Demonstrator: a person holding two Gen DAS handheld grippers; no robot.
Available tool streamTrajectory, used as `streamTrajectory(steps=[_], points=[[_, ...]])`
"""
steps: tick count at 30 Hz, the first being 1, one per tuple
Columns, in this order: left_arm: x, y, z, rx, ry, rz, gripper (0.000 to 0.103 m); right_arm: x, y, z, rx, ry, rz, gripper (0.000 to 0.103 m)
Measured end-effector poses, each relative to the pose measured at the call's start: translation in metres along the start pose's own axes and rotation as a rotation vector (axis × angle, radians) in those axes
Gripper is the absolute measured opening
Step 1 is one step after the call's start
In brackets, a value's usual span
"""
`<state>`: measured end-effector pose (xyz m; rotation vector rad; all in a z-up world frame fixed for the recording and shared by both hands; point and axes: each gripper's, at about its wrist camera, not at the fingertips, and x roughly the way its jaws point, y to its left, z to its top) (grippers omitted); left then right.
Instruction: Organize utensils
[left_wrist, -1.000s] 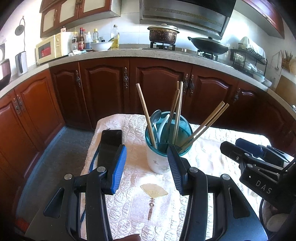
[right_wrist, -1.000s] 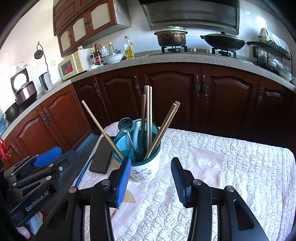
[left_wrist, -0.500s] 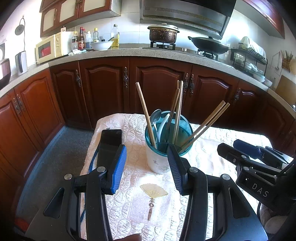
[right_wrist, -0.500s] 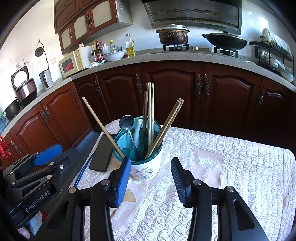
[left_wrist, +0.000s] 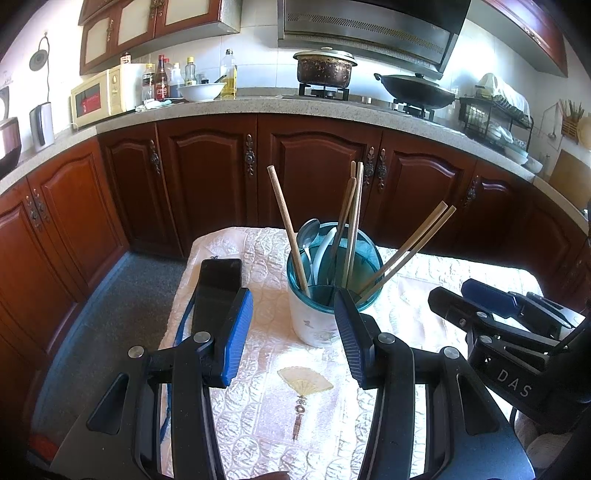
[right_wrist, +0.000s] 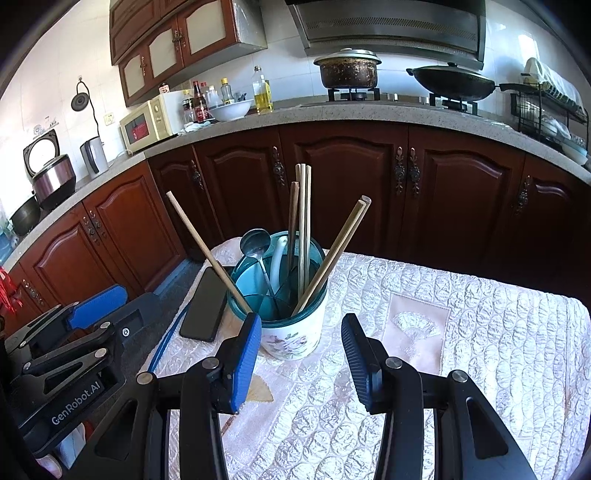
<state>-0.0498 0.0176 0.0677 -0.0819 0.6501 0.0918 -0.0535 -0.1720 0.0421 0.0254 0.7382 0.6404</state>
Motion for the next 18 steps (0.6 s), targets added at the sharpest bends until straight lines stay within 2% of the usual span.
streamTrajectory(steps=[13, 18], points=[[0.001, -0.006, -0.004, -0.001, 0.001, -0.025, 0.045, 0.002, -0.005, -0.005, 0.009, 0.007, -0.001, 0.043], [0.006, -0.006, -0.006, -0.003, 0.01, -0.034, 0.045, 0.005, -0.039, -0.015, 0.06, 0.019, -0.04, 0.043]])
